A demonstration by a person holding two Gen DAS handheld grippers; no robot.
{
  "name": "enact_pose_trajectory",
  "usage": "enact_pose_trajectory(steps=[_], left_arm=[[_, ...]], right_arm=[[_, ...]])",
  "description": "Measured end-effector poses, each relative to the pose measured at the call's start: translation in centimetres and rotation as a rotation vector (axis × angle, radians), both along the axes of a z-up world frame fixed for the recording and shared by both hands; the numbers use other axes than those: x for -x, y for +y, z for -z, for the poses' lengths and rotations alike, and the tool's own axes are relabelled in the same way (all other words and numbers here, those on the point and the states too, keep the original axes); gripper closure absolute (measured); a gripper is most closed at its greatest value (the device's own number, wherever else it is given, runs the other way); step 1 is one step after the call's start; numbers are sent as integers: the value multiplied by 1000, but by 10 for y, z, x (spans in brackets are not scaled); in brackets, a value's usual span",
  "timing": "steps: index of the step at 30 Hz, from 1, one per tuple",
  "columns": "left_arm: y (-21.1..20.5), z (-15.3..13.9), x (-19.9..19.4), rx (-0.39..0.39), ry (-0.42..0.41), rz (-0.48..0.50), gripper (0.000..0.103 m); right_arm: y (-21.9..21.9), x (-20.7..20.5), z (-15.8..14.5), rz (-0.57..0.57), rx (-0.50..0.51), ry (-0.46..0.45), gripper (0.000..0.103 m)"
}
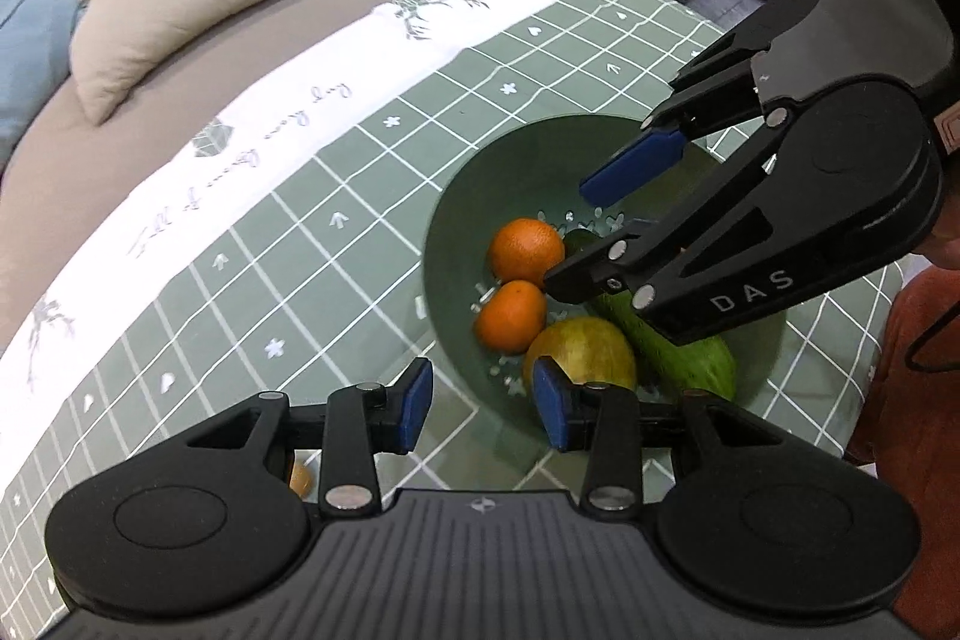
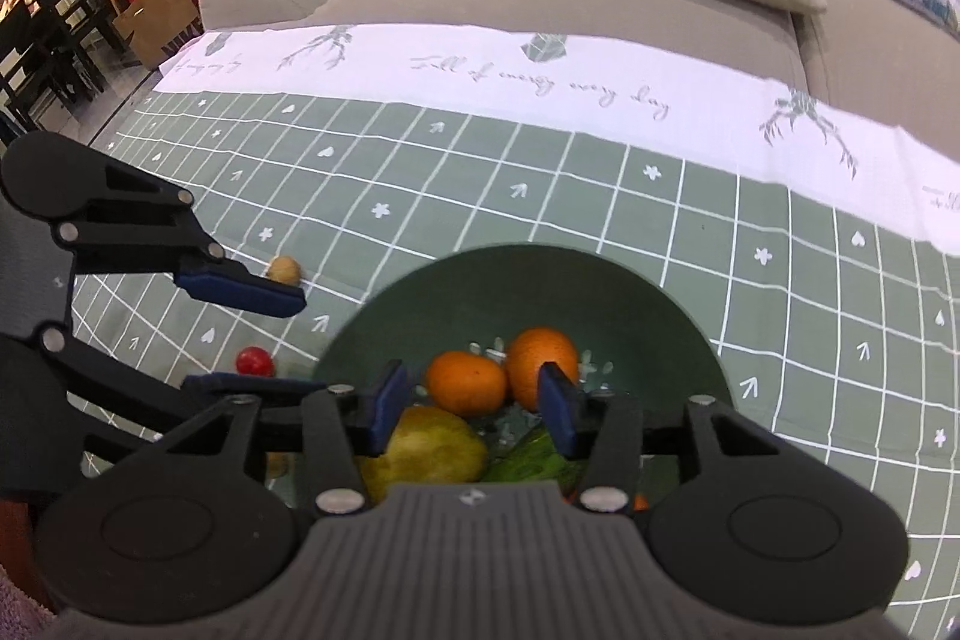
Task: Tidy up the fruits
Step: 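Lower both oranges into the colander and open both tools, then withdraw both open tools and move toward the tomato and brown fruits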
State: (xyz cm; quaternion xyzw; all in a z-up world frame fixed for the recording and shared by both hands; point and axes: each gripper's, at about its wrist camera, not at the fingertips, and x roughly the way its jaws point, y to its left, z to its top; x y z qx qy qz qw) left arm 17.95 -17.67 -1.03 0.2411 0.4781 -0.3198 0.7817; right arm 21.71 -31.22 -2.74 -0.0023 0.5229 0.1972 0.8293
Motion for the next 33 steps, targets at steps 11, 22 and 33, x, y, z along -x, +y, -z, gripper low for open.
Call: enact_pose_trajectory(steps=[11, 22, 33], left_arm=[[44, -19, 30, 43, -57, -122, 57], [108, -18, 65, 169, -59, -311, 57], [142, 8, 93, 251, -30, -411, 58]], right_arm=[[40, 54, -30, -1, 11, -124, 40], [80, 115, -26, 131, 8, -213, 34], [118, 158, -8, 151, 24, -263, 52]])
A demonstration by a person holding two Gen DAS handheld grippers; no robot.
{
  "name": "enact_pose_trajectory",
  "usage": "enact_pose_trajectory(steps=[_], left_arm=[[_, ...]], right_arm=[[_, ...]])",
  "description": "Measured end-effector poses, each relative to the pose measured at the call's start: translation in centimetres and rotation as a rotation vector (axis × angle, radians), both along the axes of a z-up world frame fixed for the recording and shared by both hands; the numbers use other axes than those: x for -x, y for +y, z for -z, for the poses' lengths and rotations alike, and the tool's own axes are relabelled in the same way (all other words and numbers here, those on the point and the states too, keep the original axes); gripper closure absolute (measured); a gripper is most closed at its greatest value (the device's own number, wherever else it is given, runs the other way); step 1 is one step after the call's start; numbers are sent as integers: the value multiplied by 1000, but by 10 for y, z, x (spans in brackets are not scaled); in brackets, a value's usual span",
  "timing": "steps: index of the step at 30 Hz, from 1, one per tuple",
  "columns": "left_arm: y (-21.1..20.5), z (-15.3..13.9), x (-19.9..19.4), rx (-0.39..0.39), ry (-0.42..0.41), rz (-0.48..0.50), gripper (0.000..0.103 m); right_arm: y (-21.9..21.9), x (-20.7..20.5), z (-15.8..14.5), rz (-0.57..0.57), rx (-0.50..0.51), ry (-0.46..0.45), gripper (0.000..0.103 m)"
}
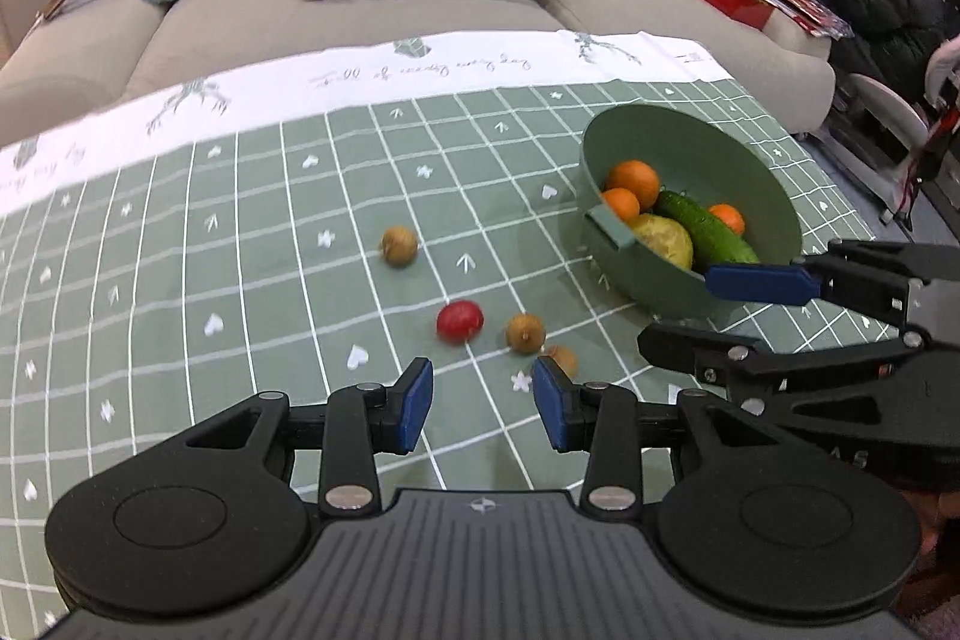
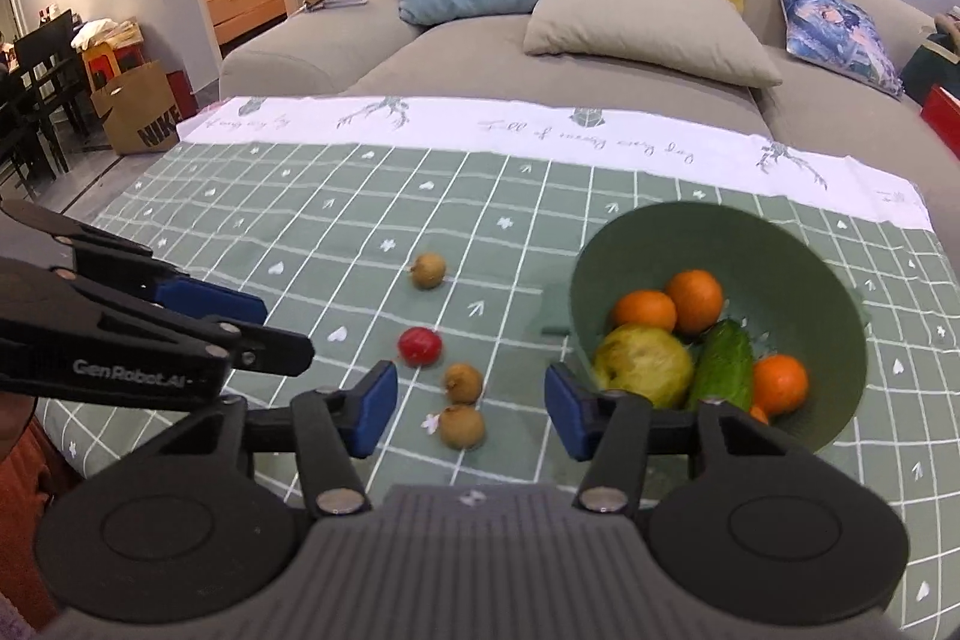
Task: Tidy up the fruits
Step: 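Withdraw both open tools and move toward the tomato and brown fruits, then grasp the red tomato with the left tool while the right tool grasps a brown fruit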
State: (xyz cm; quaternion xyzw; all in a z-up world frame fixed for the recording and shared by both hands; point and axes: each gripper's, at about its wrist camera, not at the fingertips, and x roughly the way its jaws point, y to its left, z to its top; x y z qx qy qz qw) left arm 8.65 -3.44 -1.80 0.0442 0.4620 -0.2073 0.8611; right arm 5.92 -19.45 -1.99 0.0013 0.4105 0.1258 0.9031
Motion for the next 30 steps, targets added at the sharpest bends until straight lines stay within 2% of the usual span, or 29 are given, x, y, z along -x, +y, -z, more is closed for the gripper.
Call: enact_pose_trajectory(steps=[3, 9, 22, 27, 30], left_arm=[[2, 8, 1, 7, 12, -28, 62], [3, 21, -10, 20, 12, -70, 67], [-5, 46, -36, -24, 55, 3, 67], [-12, 55, -46, -51, 55, 49, 67], [-17, 60, -50, -75, 49, 82, 67]], right_arm=[[6, -1, 12, -10, 33, 19, 56], [15, -14, 35, -10, 57, 59, 70], [29, -46, 77, -74, 74, 159, 71], [28, -52, 88, -77, 78, 185, 80], [25, -54, 89, -74, 60, 191, 81]])
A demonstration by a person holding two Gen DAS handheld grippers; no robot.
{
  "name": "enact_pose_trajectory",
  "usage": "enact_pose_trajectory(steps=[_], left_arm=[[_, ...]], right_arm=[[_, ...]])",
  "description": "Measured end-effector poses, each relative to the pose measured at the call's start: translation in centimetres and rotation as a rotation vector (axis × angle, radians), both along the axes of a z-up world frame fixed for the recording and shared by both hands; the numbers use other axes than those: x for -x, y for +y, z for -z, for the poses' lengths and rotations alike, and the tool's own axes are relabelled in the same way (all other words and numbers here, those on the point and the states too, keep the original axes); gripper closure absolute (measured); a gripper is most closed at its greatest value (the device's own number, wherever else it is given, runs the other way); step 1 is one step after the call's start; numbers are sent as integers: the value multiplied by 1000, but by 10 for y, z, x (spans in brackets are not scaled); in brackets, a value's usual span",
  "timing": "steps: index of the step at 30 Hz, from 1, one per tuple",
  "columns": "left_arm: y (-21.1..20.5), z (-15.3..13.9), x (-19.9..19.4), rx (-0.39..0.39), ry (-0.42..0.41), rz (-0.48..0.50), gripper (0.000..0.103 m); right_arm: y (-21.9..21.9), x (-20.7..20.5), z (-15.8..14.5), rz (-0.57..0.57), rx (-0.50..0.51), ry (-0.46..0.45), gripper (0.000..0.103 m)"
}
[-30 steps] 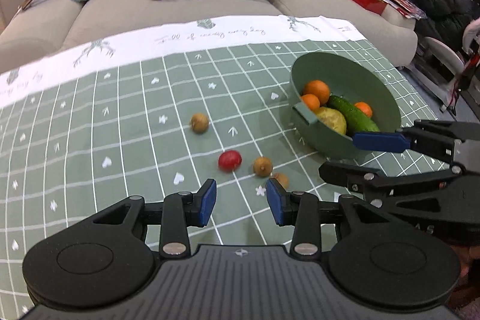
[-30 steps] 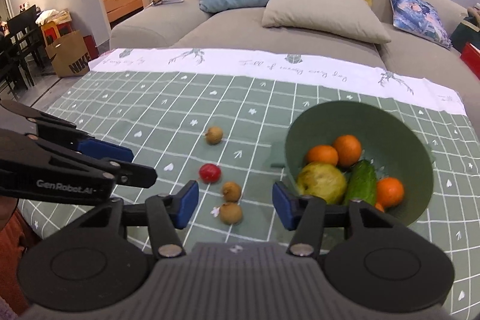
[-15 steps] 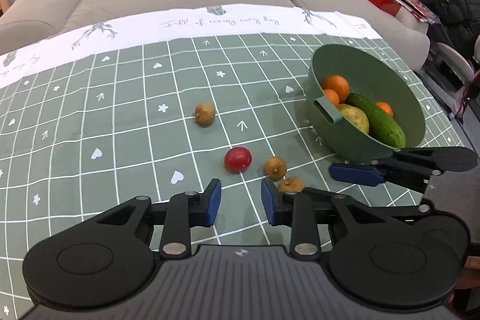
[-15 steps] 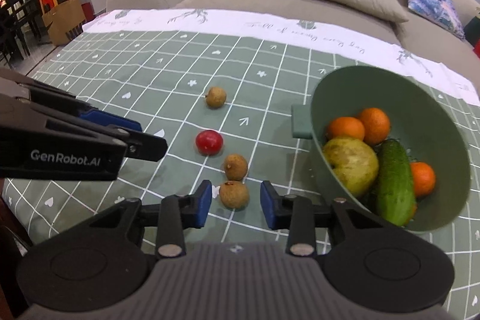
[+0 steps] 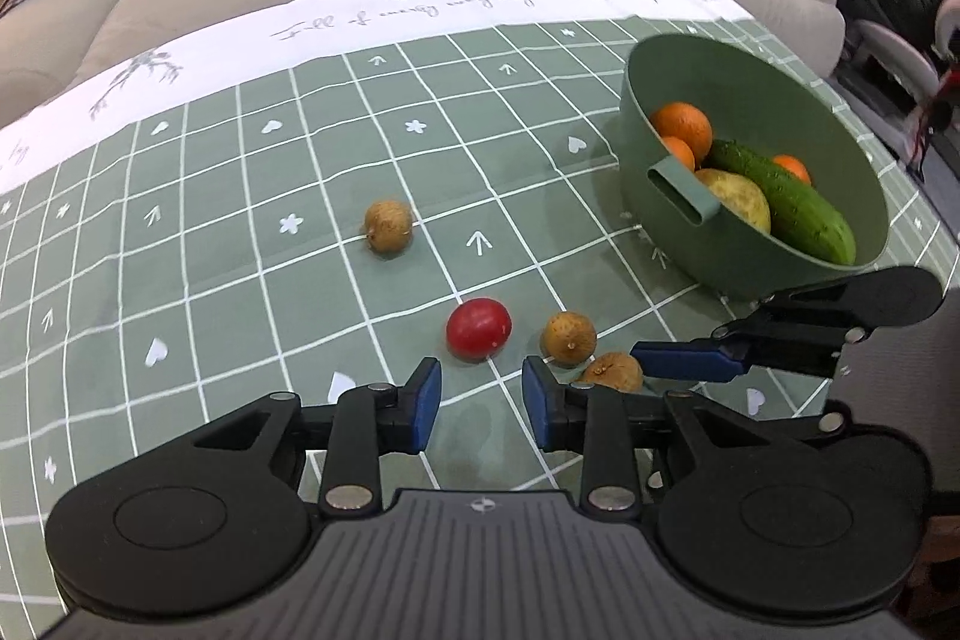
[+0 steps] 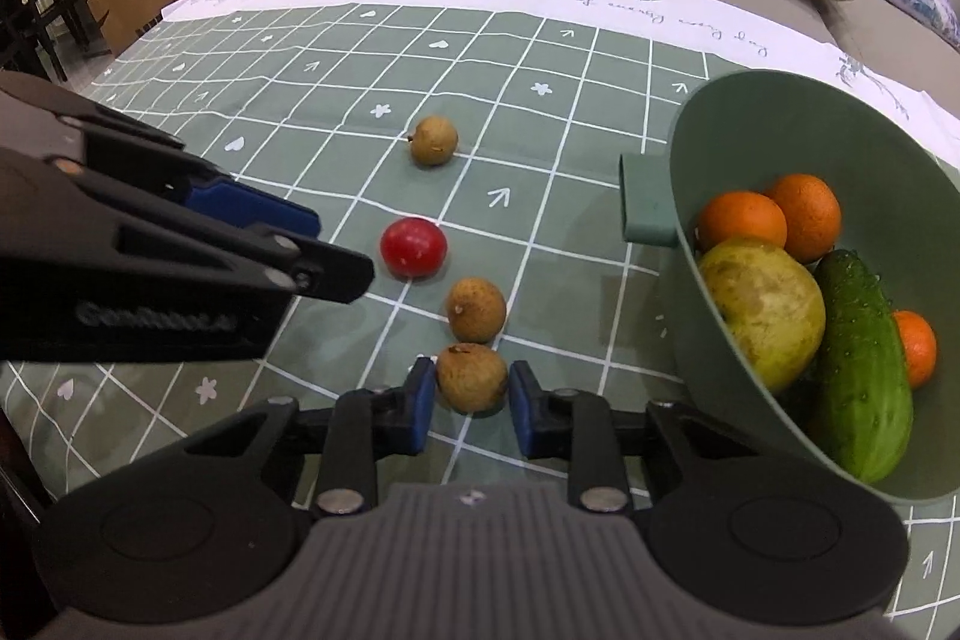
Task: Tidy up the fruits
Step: 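Grasp the red tomato with the left tool while the right tool grasps a brown fruit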
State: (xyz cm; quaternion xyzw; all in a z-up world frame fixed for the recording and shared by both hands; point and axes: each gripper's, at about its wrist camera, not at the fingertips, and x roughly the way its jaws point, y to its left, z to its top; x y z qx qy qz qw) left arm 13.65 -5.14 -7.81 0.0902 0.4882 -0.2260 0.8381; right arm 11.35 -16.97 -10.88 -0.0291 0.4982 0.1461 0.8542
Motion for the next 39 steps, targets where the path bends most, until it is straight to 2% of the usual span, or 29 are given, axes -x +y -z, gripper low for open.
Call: enact_pose_trajectory(steps=[7, 19, 24, 32, 39], left_arm=[[-8, 11, -14, -35, -8, 33, 67], [-19, 24, -31, -29, 30, 55, 64], [-20, 27, -30, -21, 47, 62, 74], [-8, 8, -15, -1, 38, 8, 75], [3, -19, 12, 33, 30, -36, 75]], right_arm=[[-4, 1, -5, 15, 79, -31, 81], [-9, -2, 0, 30, 57, -9, 81], [-9, -2, 0, 29, 55, -8, 81], [-8, 5, -10, 9, 43, -42, 81], [-7, 20, -35, -21, 37, -103, 81]])
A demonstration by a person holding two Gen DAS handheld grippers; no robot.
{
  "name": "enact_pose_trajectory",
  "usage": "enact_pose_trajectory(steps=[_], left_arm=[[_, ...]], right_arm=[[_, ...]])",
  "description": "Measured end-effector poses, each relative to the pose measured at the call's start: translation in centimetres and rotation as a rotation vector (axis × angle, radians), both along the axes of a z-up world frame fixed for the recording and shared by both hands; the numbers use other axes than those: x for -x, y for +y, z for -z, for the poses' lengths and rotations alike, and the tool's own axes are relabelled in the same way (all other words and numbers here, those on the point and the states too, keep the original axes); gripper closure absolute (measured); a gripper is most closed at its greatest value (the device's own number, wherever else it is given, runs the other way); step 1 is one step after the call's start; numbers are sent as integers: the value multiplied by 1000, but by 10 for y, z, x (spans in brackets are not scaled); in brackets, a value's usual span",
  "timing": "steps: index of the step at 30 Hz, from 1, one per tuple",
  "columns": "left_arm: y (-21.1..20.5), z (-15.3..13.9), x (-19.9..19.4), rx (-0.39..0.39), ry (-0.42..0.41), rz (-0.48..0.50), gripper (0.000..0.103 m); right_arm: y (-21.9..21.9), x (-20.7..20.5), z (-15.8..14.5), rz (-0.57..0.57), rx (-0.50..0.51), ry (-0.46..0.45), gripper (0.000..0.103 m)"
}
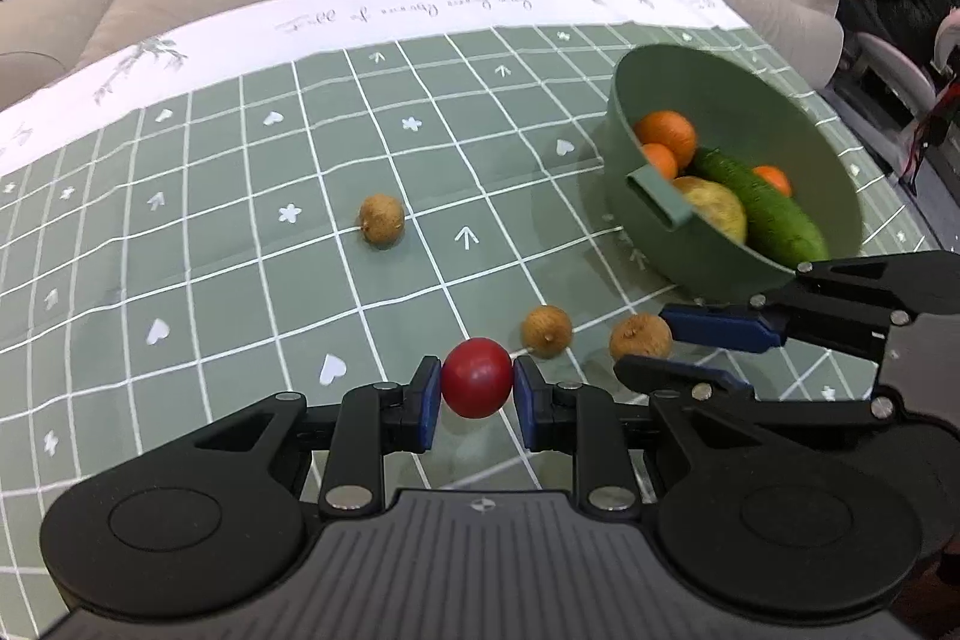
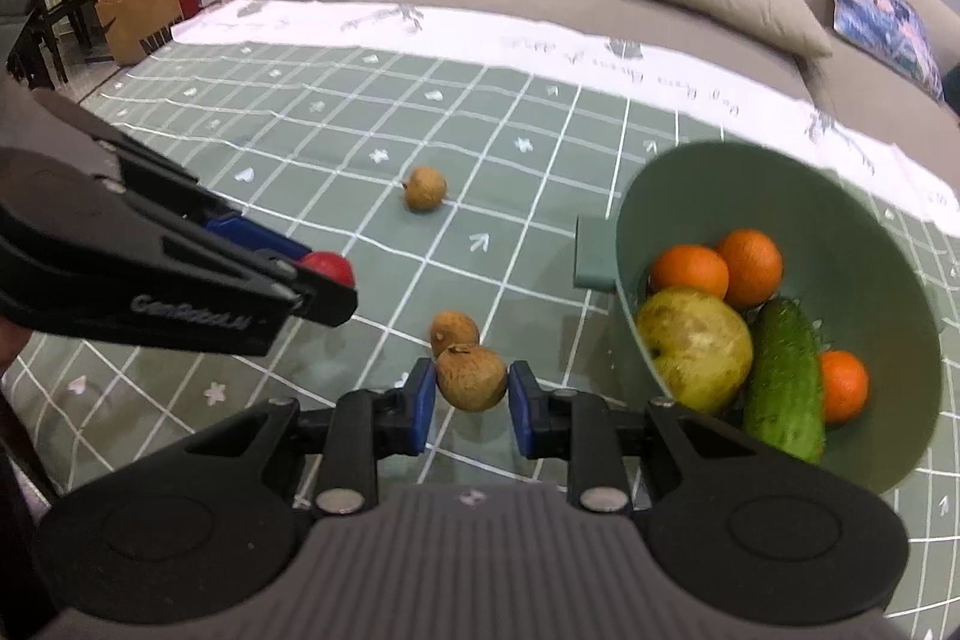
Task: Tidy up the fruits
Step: 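Grasp the red tomato with the left tool while the right tool grasps a brown fruit, then carry the tomato and brown fruit into the colander and open both tools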
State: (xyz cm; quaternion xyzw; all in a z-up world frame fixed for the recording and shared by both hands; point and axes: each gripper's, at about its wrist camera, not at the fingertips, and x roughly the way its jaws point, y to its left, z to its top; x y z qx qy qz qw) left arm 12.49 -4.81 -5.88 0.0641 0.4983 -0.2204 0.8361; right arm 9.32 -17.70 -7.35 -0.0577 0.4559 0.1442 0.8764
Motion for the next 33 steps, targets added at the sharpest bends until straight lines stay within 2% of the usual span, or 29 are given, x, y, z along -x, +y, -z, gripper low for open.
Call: enact_pose_trajectory(steps=[4, 10, 17, 26, 33], left_arm=[[-1, -14, 15, 9, -31, -19, 75], [-12, -32, 20, 73, -41, -61, 75], [-47, -49, 18, 134, -52, -23, 75], [-109, -53, -9, 146, -45, 62, 75], [-139, -37, -37, 154, -1, 45, 75]], right_arm=[[-3, 12, -16, -2, -6, -41, 81], [-21, 26, -37, 38, -20, -95, 81], [-60, 34, -55, 125, -14, -153, 81], [-114, 21, -52, 197, 27, -152, 81], [-144, -8, -41, 199, 62, -139, 81]])
